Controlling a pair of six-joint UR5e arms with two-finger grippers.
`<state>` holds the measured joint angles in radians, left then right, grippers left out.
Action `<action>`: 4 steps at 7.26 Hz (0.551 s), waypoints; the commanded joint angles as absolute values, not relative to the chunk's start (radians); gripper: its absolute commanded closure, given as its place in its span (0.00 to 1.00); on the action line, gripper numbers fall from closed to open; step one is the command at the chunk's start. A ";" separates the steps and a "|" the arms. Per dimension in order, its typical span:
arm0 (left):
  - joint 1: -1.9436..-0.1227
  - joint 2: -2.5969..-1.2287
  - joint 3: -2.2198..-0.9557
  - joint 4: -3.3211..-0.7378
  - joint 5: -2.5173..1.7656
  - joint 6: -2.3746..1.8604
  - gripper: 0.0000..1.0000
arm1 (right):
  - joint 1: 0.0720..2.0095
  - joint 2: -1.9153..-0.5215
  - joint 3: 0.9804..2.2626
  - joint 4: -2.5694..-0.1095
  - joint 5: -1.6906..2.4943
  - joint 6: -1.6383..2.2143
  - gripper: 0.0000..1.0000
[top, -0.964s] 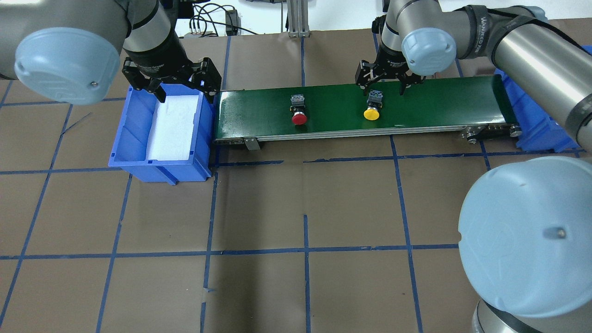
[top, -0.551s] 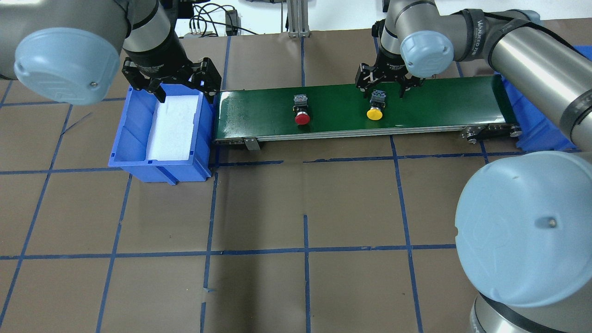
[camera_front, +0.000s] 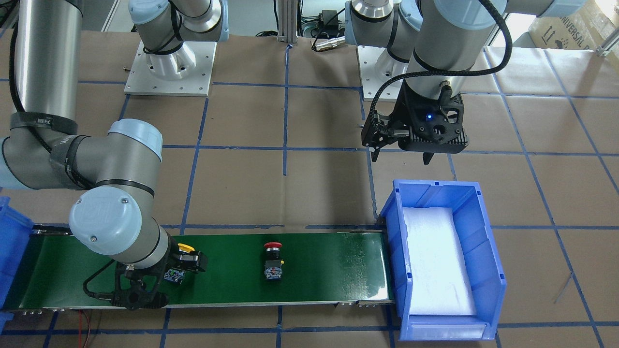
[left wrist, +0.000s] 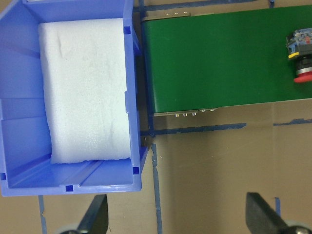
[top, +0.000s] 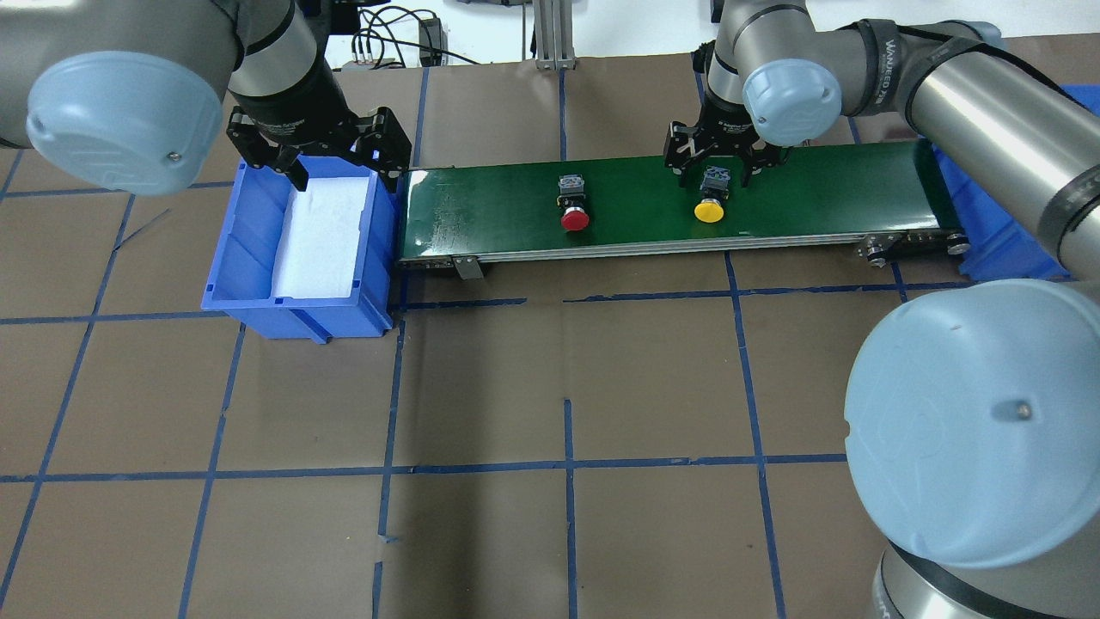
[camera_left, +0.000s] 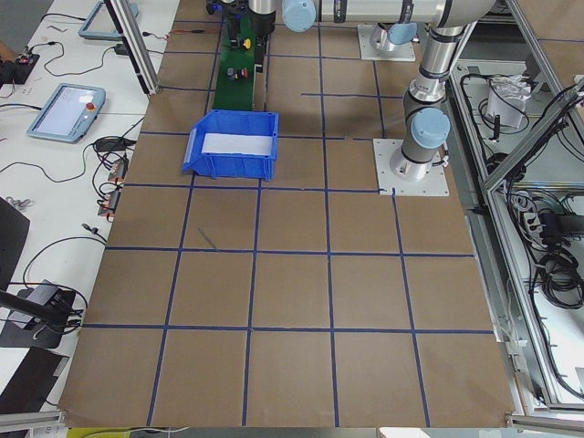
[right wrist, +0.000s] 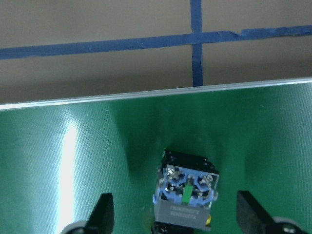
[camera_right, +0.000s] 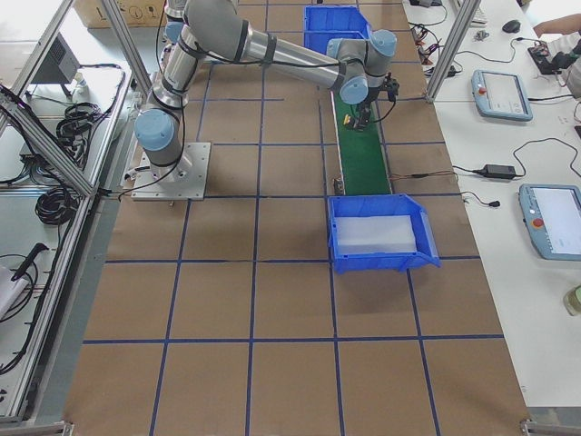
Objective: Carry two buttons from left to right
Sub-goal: 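Lower the right gripper onto the yellow button on the belt and grasp it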
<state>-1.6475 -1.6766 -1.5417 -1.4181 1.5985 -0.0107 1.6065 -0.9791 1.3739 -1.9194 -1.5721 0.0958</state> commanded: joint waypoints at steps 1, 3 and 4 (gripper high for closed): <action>-1.647 -1.677 -1.542 -1.417 1.598 -0.011 0.00 | 1.605 -0.977 1.364 -1.879 -1.603 0.086 0.66; -1.647 -1.677 -1.542 -1.417 1.598 -0.011 0.00 | 1.601 -0.983 1.359 -1.870 -1.615 0.077 0.84; -1.647 -1.677 -1.542 -1.417 1.598 -0.011 0.00 | 1.600 -0.988 1.356 -1.884 -1.681 0.022 0.86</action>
